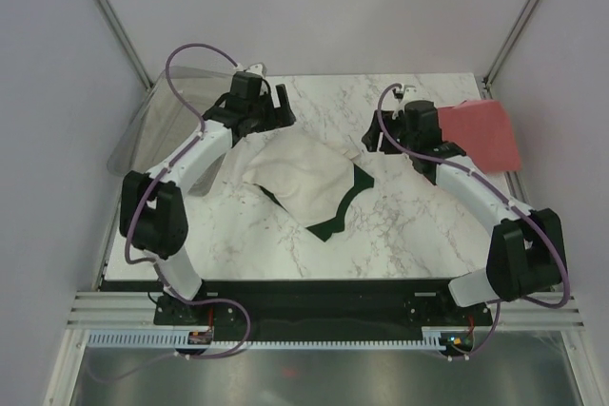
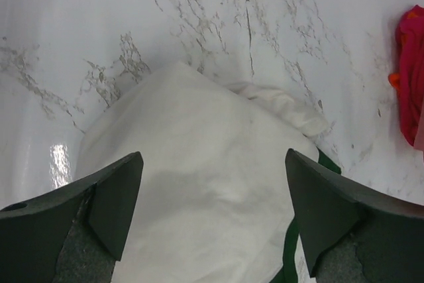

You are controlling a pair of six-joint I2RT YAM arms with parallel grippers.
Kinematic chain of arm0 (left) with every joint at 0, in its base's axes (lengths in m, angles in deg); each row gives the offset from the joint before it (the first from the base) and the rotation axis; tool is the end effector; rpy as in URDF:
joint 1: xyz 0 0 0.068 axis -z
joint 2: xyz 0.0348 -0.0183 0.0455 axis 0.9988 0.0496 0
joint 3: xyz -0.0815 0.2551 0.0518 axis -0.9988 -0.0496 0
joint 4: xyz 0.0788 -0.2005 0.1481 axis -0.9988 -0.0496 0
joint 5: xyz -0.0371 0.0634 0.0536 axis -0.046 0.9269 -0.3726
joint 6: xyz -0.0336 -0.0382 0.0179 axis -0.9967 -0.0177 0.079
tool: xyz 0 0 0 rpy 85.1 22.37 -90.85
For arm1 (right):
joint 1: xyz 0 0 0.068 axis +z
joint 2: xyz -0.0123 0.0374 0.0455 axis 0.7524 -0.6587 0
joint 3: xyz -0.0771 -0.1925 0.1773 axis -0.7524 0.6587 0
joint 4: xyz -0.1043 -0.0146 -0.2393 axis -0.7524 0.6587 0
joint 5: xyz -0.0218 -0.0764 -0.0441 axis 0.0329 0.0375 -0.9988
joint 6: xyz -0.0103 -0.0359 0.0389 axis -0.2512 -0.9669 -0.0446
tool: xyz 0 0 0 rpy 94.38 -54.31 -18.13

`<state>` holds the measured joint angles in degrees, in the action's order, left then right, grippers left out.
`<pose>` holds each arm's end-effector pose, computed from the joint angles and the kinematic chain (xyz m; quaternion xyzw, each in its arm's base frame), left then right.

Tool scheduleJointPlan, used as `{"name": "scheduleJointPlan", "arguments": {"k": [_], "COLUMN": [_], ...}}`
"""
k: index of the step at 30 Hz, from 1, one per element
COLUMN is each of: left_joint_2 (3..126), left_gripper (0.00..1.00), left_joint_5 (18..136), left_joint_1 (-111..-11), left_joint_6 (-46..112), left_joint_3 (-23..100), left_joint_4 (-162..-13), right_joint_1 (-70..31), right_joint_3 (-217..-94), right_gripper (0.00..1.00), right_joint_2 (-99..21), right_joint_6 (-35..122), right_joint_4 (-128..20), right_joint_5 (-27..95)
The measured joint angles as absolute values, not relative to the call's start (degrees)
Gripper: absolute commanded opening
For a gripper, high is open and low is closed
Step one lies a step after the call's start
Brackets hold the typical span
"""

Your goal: Fold and stack the t-shirts

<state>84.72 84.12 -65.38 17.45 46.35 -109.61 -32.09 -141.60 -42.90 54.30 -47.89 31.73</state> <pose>0.3603 -0.1447 0.3008 -0.0362 0.8907 -0.1940 0.4096 0.3249 0.1009 0.2783 -0.0169 0.8676 0.1825 0.4622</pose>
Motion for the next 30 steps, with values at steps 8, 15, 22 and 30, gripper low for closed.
{"name": "scheduleJointPlan", "arguments": {"k": [8, 15, 22, 30], "left_joint_2": [104.65, 112.69, 112.8, 109.5], "left_gripper": [0.93, 0.91, 0.94, 1.0], "left_joint_5": [84.56, 81.98, 80.21, 80.32], "left_joint_1": [-70.19, -78.91, -83.76, -78.95], "left_joint_6": [19.18, 19.44, 19.4, 19.46], "left_joint_3": [62.39, 66.44, 70.35, 69.93], "left_joint_4": [-115.75, -119.14, -119.73, -120.47], "right_joint_1": [-30.91, -30.76, -30.63, -30.54], "right_joint_3": [-133.5, -128.12, -126.41, -126.24], "right_gripper": [0.75, 0.76, 0.8, 0.98], "right_joint_2": [-33.13, -28.8, -29.37, -29.52], "right_joint_6": [55.79, 56.2, 56.24, 56.64], "right_joint_4": [-51.32, -54.32, -54.75, -55.26], "right_joint_5": [35.07, 35.51, 35.49, 35.09]}}
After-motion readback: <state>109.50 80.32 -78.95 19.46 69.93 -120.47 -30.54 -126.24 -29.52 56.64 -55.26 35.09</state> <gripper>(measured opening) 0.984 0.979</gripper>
